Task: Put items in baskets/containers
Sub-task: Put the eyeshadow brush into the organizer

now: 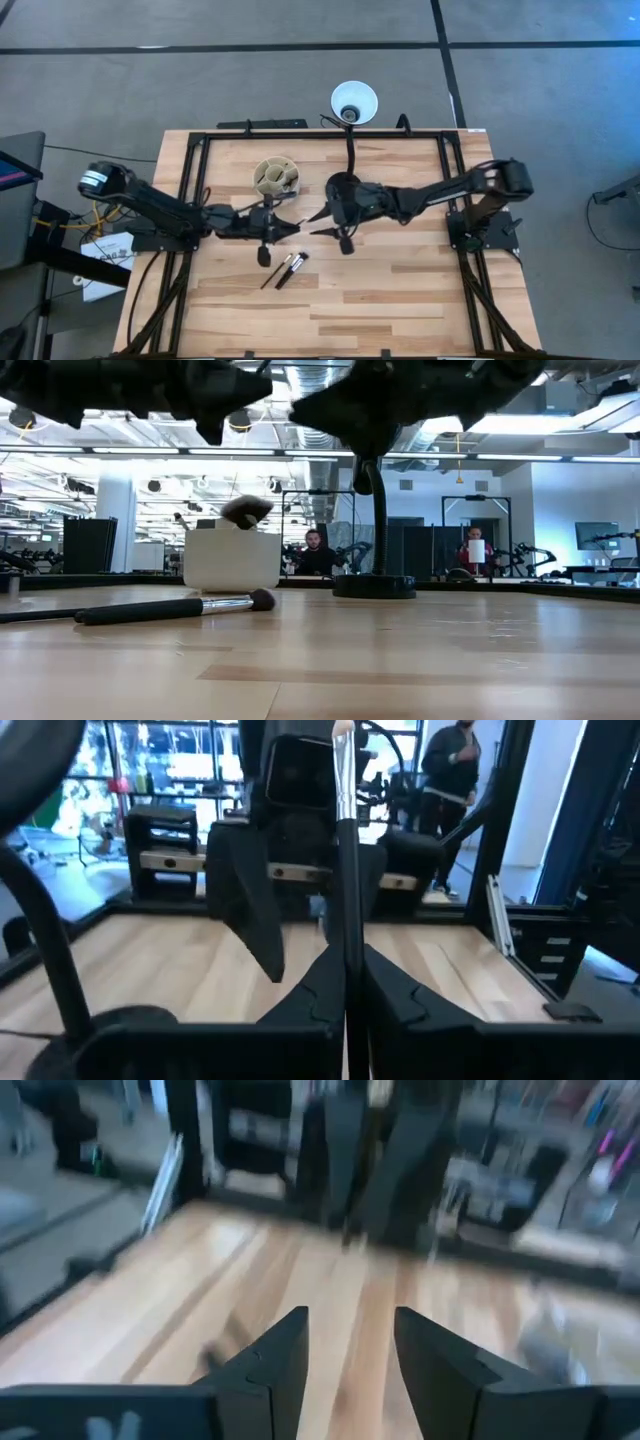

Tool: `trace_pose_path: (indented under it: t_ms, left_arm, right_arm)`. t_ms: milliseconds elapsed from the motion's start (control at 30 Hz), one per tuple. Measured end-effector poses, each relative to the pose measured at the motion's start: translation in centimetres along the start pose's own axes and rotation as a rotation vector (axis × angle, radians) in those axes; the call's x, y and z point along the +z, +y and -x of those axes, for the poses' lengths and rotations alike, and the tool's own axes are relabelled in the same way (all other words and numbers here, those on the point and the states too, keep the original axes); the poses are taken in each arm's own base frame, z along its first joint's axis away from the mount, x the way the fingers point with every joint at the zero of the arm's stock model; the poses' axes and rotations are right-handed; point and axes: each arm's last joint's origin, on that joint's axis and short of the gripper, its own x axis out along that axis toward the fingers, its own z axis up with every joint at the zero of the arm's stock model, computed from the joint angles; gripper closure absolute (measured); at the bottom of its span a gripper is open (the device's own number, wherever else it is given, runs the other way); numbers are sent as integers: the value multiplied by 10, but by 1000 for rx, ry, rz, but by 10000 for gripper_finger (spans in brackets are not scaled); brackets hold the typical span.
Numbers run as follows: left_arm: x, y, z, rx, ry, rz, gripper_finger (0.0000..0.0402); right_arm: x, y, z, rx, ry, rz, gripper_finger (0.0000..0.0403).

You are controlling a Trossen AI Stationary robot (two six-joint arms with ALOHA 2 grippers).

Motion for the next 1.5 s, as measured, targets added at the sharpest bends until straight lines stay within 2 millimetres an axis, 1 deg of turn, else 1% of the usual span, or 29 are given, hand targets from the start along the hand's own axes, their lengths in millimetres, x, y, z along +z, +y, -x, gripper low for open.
trace_pose_path:
  t_ms: [100,233,433,533,667,867,933,1000,1067,1167,1200,1367,1433,1500]
  left_arm:
    - [4,1,2,5,-12,-15,390]
    - [4,1,2,5,-13,-44,386]
    - [4,3,2,14,-12,-54,390]
    - [4,3,2,13,-12,-54,384]
    - [4,3,2,33,-11,-51,390]
    - [4,4,2,55,-10,-50,384]
    - [4,4,2,60,-10,-50,389]
    - [4,4,2,61,-10,-50,390]
    - [4,4,2,61,-10,-50,385]
    - [4,4,2,62,-10,-50,376]
    - [4,4,2,61,-10,-50,376]
    - [3,4,2,61,-3,-52,383]
    - [3,4,2,61,-3,-52,381]
    - [3,4,2,61,1,-66,372]
  right_arm:
    - [1,-3,-10,-32,-140,23,269]
    - [9,-7,-10,-58,-255,16,273]
    - [18,-7,-8,-65,-322,28,276]
    - [19,-7,-8,-63,-322,27,276]
    - [22,-8,-7,-65,-352,17,276]
    - [24,-8,-6,-65,-372,3,280]
    - [24,-7,-6,-62,-374,-5,290]
    - [24,-7,-6,-61,-374,-4,308]
    - [25,-7,-6,-63,-375,-4,334]
    - [24,-7,-6,-62,-376,-4,383]
    - [25,-7,-6,-65,-375,-3,391]
    - [24,-7,-6,-60,-375,-19,382]
    - [24,-7,-6,-57,-373,-35,390]
    - [23,-6,-7,-55,-356,-41,396]
